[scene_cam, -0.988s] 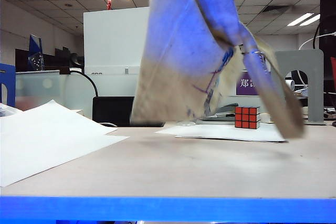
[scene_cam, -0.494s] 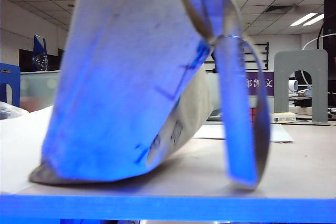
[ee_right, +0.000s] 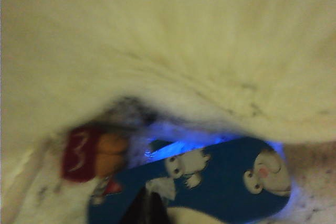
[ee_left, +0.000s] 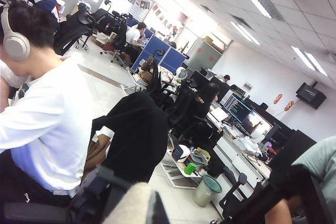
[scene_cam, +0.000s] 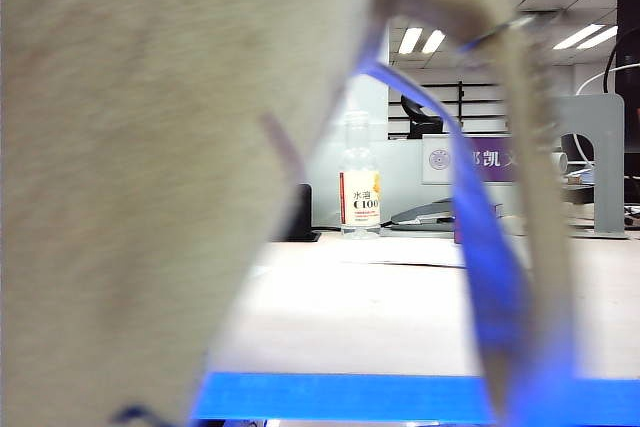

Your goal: Take the glasses case out of the canvas bag and put it on the table.

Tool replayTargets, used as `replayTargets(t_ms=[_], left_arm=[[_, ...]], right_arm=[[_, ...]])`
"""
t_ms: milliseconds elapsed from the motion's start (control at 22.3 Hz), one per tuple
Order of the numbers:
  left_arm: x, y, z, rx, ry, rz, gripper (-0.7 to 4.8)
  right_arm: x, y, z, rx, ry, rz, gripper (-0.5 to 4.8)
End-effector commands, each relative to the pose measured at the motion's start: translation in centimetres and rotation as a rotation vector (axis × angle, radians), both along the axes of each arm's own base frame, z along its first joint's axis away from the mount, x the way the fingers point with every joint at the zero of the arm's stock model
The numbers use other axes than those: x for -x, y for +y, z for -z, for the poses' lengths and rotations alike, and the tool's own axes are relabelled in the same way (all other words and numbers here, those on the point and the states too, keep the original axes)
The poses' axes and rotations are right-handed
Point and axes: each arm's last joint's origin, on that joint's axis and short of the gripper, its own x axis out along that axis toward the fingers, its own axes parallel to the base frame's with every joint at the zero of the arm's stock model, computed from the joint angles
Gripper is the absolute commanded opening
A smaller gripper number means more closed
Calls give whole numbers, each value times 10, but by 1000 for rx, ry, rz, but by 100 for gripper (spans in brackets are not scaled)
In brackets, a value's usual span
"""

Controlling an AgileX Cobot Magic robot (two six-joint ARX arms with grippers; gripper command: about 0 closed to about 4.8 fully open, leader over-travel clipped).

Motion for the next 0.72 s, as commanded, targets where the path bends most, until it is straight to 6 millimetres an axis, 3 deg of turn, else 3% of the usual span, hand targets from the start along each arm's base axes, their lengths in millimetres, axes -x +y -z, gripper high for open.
replayTargets(t_ms=[45,90,135,225,314,404,449,539,584,719], left_arm=[[9,-4,-7,102,-3,-55,-4],[12,-7,-8,107,-2,-43,-4],[20,-14,-8,102,11,-6,-4],[32,-13,-16,123,-10,33,-4],[37,-8,-22,137,-34,42,-4],[36,-9,-20,107,-26,53,-4],[31,-14,-12,39,-1,62,-4],[24,-20,1,-50,45,47,-4],[18,-27,25,-163,90,7,-3],[18,-22,71,-401,62,-163,-2]], right_arm=[[-37,8,21,15,-123,105,-5],[-53,5,25,40,-153,164,-5],[-101,-18,25,74,-160,314,-5],[-160,-69,2,49,-166,546,-5],[-183,-100,-19,59,-153,642,-5],[-174,-94,-19,59,-100,595,-5],[-156,-72,-12,73,-89,532,-5],[-139,-53,1,73,-86,477,-5],[-130,-48,18,87,-78,478,-5],[-135,-67,42,145,-44,543,-5]])
